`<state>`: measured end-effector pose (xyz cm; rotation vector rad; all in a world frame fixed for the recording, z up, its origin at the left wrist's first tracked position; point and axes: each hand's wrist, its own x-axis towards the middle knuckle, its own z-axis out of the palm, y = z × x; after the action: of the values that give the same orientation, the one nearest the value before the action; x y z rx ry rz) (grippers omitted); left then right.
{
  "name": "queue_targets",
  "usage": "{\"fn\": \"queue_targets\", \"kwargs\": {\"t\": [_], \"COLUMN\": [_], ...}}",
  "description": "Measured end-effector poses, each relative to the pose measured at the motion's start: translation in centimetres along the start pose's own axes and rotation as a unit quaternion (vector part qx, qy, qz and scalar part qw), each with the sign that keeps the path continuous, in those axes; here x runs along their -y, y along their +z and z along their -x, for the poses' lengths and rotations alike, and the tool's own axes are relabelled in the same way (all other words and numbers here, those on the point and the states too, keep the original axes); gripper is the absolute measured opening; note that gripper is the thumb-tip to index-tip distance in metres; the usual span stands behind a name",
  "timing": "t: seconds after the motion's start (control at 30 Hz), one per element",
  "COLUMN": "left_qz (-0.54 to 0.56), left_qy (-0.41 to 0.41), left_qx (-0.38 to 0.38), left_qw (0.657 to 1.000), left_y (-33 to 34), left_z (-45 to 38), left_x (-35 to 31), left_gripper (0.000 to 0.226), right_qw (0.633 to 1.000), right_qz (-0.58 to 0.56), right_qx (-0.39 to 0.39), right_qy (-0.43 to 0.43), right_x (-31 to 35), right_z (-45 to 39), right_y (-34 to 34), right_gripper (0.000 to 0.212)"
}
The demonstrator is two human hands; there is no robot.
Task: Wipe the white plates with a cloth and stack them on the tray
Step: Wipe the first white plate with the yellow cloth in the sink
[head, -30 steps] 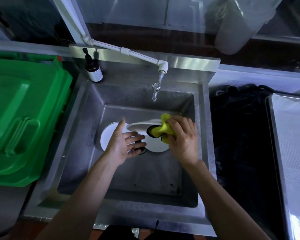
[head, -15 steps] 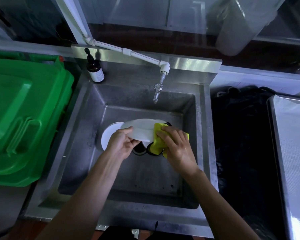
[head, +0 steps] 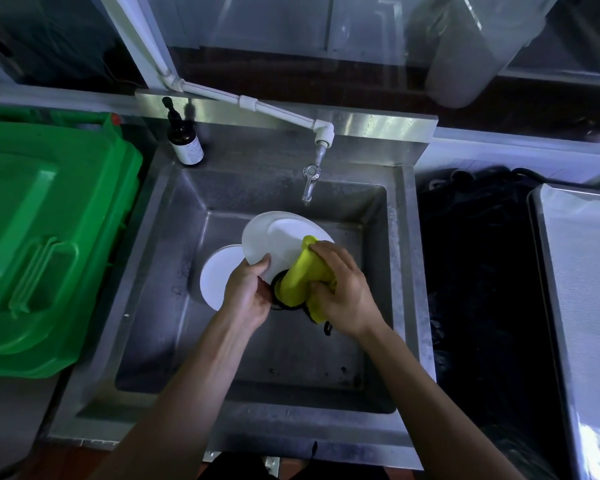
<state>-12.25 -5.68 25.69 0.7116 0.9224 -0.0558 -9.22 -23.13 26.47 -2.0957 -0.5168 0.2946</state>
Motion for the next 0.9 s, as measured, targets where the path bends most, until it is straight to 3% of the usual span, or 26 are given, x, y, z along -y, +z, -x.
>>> {"fn": "queue_targets", "kwargs": {"t": [0.13, 0.33, 0.47, 0.6, 0.77, 0.9], "left_qz": [-0.021, -0.046, -0.036, -0.026, -0.039, -0.048], "left_qy": [0.028, 0.068, 0.080, 0.076, 0.069, 0.060], "left_qx": [0.022, 0.056, 0.063, 0.062, 0.067, 0.086], "left_qw": [0.999, 0.995, 0.994, 0.995, 0.995, 0.993], "left_y": [0.0, 0.3, 1.0, 1.1, 0.6, 0.2], "left_z": [-0.3, 0.2, 0.6, 0.7, 0.6, 0.8], "left_x": [0.5, 1.3, 1.8, 1.8, 1.2, 1.0], "left_gripper": [0.032, 0.028, 0.030, 0.030, 0.035, 0.034], "right_qw": [0.999, 0.983, 0.975, 0.975, 0.982, 0.982], "right_qz": [0.044, 0.143, 0.132, 0.139, 0.160, 0.163], "right_qx": [0.027, -0.043, -0.102, -0.130, -0.099, -0.096], "right_qy": [0.009, 0.104, 0.145, 0.113, 0.020, 0.019], "right_x": [0.6, 0.3, 0.9, 1.5, 0.7, -1.0], "right_z": [0.4, 0.6, 0.2, 0.3, 1.4, 2.2], "right_y": [0.5, 2.3, 3.5, 3.7, 3.6, 3.4], "right_gripper": [0.060, 0.051, 0.048, 0.060, 0.055, 0.051]}}
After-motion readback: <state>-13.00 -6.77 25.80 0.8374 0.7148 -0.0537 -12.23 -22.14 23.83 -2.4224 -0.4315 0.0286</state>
